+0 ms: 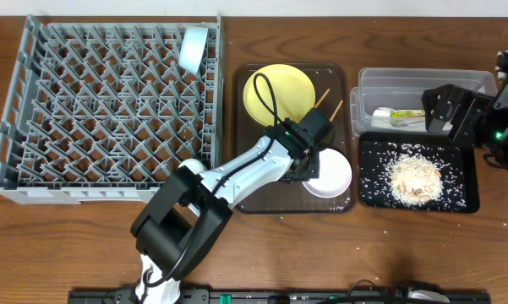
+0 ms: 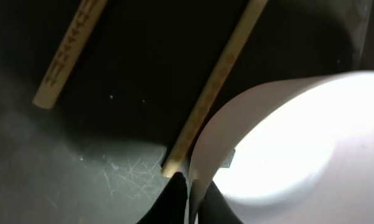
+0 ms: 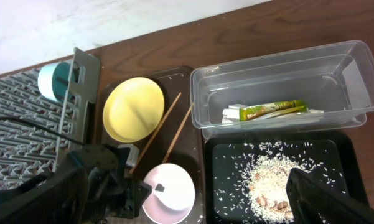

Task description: Sort waste into correct bins and load items into the dishwasher

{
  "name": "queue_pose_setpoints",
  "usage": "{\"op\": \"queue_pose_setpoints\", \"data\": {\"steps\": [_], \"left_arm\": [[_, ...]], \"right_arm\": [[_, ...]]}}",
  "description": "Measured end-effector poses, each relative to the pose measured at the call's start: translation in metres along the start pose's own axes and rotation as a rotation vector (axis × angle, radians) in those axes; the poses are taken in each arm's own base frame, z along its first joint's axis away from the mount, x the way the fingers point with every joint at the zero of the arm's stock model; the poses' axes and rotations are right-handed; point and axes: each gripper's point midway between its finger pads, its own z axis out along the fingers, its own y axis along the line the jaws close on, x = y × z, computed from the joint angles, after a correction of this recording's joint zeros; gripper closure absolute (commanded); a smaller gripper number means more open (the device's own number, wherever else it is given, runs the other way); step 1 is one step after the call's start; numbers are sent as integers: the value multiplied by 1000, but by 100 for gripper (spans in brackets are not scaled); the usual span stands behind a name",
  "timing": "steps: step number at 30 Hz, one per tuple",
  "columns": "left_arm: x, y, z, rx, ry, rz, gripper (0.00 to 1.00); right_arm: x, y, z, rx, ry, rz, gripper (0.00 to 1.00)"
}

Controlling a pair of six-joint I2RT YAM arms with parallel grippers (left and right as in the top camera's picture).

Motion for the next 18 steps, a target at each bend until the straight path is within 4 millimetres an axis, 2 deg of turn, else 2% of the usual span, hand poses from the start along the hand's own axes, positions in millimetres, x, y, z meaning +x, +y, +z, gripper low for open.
{"op": "queue_pose_setpoints", "data": {"steps": [7, 10, 12, 15, 18], "left_arm": [[2, 6, -3, -11, 20, -2, 93], [0, 5, -15, -2, 5, 27, 93], [-6, 3, -32, 9, -36, 45, 92], [-17, -1, -69, 19, -129, 76, 93], [-29, 4, -103, -14, -233, 106, 92]], "right_arm": [[0, 0, 0, 0, 0, 0, 1], [0, 0, 0, 0, 0, 1, 1], [0, 0, 0, 0, 0, 0, 1], [0, 0, 0, 0, 0, 0, 1], [0, 0, 0, 0, 0, 0, 1]]}}
